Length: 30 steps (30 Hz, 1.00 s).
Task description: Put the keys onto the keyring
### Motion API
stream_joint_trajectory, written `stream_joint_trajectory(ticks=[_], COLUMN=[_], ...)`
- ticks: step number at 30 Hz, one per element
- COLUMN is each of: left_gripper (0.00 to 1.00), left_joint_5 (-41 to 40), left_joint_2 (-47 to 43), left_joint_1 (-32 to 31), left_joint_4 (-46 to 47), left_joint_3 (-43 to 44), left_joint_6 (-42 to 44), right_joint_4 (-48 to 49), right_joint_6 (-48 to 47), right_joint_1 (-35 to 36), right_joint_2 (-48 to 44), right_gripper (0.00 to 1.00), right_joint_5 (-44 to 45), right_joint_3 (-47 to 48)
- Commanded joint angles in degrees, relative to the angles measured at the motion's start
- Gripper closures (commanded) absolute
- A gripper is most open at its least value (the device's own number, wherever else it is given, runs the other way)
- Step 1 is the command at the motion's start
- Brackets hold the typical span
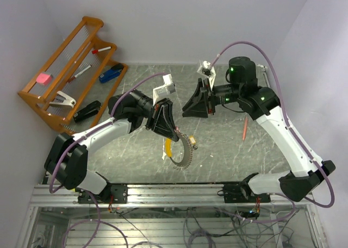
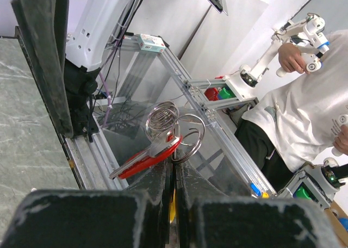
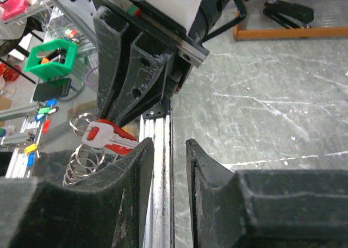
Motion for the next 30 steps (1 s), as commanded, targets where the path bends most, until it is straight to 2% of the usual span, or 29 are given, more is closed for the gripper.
stream_joint_trajectory(ticks=[1,5,9,30], left_gripper=[0.93,0.93,0.93,0.93], left_joint_5=[1.4,1.5,1.5,1.5], left_joint_2=[0.0,0.6,1.4,6.0], left_joint_1=[-0.4,-0.3,-0.4,0.0], left_joint_4=[15.6,15.6,15.7,14.8], left_joint_3=[1.3,1.1,0.9,-1.5], left_joint_6=[-11.5,-11.4,-11.1,-7.9], right_joint_4=[1.8,5.7,4.0,5.9], right_joint_6=[-3.6,-3.6,-4.4,-4.8], right_joint_1=[-0.2,-0.2,-0.2,-0.1], right_joint_2=[-3.6,-7.0,-6.9,-9.1], right_gripper=[0.68,0.57,0.49,0.56], right_joint_5=[-0.2,1.1,0.5,-1.2], right_joint_3=[-2.5,-4.8,-4.2,-8.0])
